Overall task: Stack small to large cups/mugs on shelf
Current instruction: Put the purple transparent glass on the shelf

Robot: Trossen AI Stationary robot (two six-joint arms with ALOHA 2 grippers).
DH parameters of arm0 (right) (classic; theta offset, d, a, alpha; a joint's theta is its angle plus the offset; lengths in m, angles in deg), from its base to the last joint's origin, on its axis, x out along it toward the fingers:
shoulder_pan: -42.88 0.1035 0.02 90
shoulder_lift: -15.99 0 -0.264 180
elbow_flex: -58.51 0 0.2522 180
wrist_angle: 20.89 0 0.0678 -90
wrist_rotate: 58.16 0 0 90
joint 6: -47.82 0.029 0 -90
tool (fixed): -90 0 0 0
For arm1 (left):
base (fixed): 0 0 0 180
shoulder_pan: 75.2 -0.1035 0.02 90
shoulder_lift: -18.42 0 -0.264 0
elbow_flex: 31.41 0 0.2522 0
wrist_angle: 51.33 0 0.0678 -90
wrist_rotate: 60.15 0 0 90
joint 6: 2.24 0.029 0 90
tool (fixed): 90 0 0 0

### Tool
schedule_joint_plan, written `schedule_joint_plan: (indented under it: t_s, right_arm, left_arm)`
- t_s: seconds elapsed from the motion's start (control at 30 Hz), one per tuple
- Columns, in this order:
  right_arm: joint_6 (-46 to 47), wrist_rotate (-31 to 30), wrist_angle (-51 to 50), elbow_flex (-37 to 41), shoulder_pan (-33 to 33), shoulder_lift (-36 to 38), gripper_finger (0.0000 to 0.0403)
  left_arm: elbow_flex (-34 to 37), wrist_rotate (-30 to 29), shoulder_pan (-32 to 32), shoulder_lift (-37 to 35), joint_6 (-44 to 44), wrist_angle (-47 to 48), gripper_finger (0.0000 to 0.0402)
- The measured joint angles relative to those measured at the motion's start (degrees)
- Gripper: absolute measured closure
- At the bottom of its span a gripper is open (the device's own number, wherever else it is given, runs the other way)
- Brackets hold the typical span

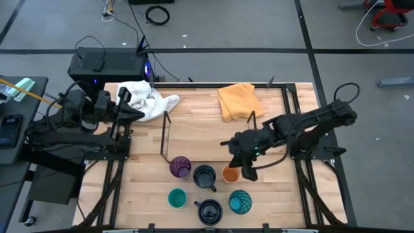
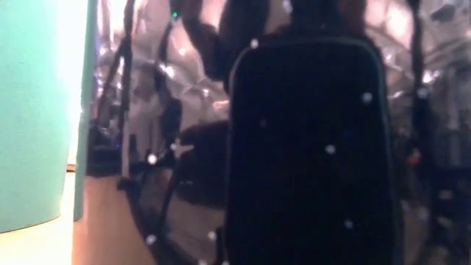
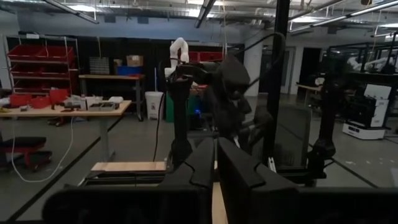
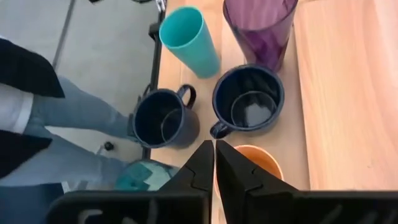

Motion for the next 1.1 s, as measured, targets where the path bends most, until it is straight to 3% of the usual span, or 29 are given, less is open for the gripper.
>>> schedule_joint_plan:
  t_s: [0.3, 0.6, 1.1]
  right_arm:
    - [-0.02, 0.58, 2.63, 0.02, -0.03, -1.17, 0.0332]
    - [-6.76, -1.73, 15.59, 0.02, -0.16, -2.16, 0.0296]
    - [-9.32, -2.4, 30.93, 0.02, -6.78, -9.16, 0.0293]
  left_arm:
    - [0.0, -0.02, 0.0, -0.02, 1.16, 0.53, 0.0372]
    - [0.0, -0.02, 0.0, -0.02, 2.38, 1.05, 0.0374]
    - [0.0, -0.02, 0.02, -0.02, 2.4, 1.36, 0.0373]
